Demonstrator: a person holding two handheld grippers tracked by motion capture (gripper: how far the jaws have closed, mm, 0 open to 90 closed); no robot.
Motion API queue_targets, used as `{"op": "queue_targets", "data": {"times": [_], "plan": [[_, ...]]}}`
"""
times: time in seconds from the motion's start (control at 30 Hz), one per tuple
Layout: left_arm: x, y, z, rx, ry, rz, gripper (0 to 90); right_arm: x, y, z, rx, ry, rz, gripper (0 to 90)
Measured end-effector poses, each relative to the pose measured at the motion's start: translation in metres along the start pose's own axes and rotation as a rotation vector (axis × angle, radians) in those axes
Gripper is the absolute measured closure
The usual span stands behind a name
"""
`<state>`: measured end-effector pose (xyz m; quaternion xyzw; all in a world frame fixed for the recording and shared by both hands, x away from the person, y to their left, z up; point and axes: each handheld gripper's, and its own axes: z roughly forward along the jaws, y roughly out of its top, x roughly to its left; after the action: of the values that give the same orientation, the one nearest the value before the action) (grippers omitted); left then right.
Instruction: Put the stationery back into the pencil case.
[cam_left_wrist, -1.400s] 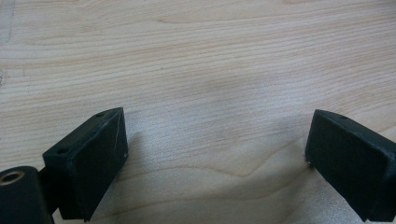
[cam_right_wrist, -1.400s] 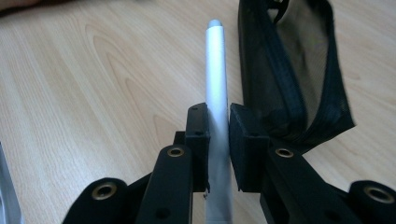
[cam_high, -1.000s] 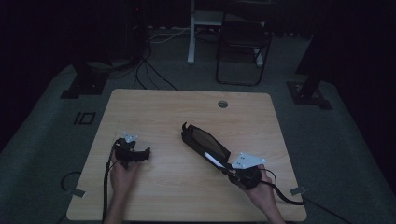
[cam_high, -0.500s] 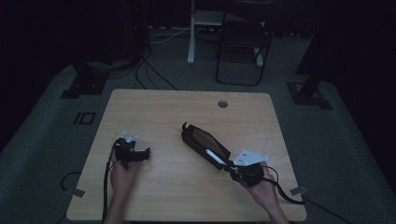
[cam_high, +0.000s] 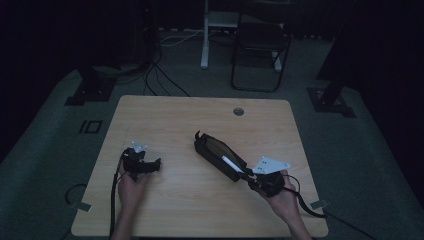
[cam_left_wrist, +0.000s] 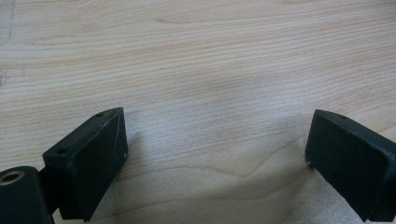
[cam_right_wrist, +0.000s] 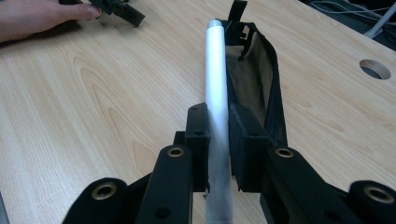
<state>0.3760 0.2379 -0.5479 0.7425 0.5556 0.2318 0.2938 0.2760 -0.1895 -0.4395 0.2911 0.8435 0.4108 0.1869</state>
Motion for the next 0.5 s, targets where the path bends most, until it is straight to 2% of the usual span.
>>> {"op": "queue_targets", "data": {"times": [0.5], "plan": [[0.0000, 0.0000, 0.0000, 0.000, 0.000, 0.000, 6.2, -0.0054, 0.0072, -0.0023, -0.022, -0.004, 0.002, 78.6]]}}
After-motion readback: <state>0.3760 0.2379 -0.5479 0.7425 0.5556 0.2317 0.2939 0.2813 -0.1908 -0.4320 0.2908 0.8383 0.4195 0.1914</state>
